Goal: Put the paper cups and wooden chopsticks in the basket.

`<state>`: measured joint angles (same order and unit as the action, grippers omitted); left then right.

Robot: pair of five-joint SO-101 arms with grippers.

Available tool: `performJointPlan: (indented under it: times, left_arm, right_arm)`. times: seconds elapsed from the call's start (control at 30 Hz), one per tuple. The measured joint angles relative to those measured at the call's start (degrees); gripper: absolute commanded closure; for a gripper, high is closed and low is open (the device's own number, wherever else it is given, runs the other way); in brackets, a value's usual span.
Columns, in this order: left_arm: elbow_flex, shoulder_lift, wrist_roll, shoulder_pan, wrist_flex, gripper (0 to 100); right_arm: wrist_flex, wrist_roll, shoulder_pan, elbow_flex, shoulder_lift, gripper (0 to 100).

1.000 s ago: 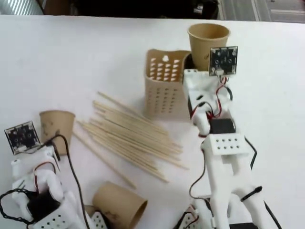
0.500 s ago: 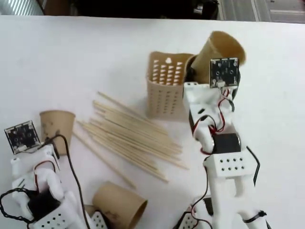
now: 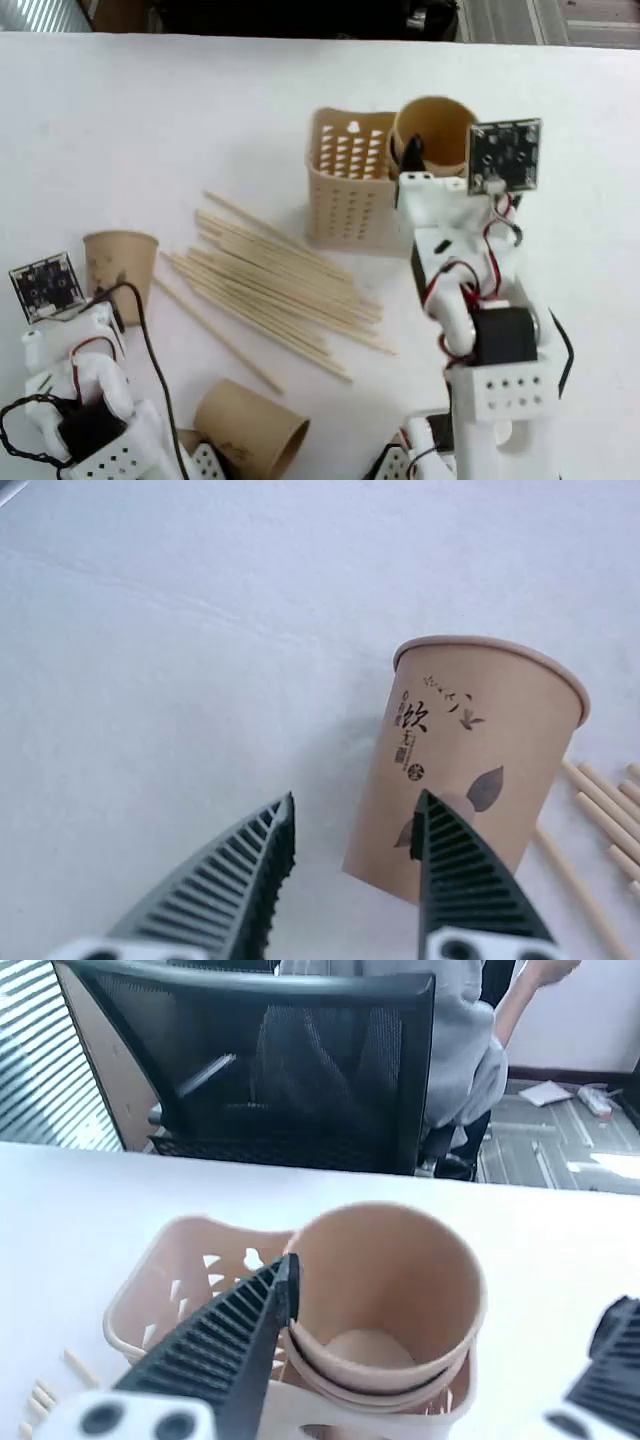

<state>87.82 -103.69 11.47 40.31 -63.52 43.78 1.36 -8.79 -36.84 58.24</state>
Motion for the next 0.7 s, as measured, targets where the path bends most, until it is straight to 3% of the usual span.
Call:
performJointPlan:
  times: [0.1,0.37,0.57,0.7]
  left_arm:
    - [0.0,0.0,0.0,0.0,0.0,80]
    - [0.0,0.0,0.0,0.0,0.0,80]
    - [0.0,0.0,0.0,0.0,0.0,80]
    - [0.0,0.0,0.0,0.0,0.0,80]
  right_arm:
    - [2.0,0.0,-0.1,3.3,2.0,61.2]
    - [-5.6,0.0,-0.1,1.3,2.6,95.4]
    - [-8.4,0.0,-0.1,-6.3,2.5,96.8]
    - [0.3,0.0,-2.5,-5.8,2.5,96.7]
